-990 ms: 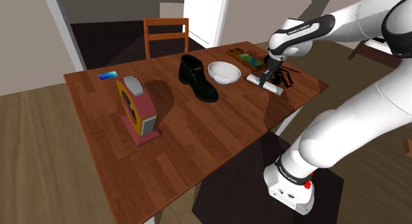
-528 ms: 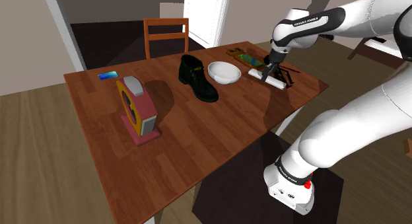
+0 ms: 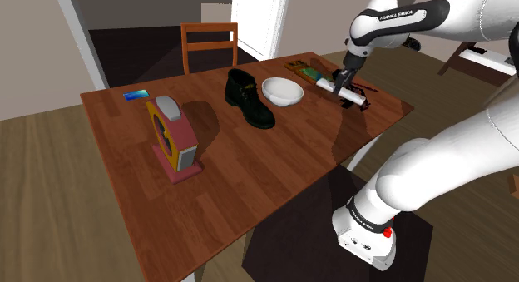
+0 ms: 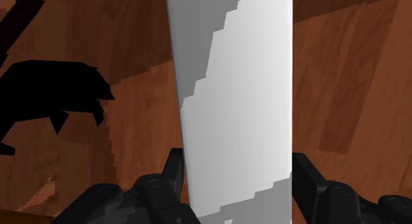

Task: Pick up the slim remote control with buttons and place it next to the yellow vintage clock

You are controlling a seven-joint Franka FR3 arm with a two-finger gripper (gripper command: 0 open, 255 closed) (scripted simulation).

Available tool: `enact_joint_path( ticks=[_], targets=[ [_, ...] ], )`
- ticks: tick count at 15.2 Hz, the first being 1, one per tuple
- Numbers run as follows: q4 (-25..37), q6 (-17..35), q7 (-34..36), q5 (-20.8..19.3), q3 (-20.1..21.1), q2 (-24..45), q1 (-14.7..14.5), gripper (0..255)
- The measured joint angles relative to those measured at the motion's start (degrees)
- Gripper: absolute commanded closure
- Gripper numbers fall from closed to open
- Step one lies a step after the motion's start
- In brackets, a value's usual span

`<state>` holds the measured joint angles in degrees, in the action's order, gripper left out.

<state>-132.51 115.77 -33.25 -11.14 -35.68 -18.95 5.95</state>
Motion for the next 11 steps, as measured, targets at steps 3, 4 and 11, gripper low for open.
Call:
enact_joint_path(
  ticks=[3, 4, 11],
  targets=[
    [1.7, -2.6, 0.3, -0.2, 0.6, -1.0, 0.1, 255],
    [2.4, -3.3, 0.3, -0.1, 0.7, -1.0, 0.0, 255],
    [7.0, -8.8, 0.6, 0.1, 1.8, -1.9, -0.2, 255]
  ],
)
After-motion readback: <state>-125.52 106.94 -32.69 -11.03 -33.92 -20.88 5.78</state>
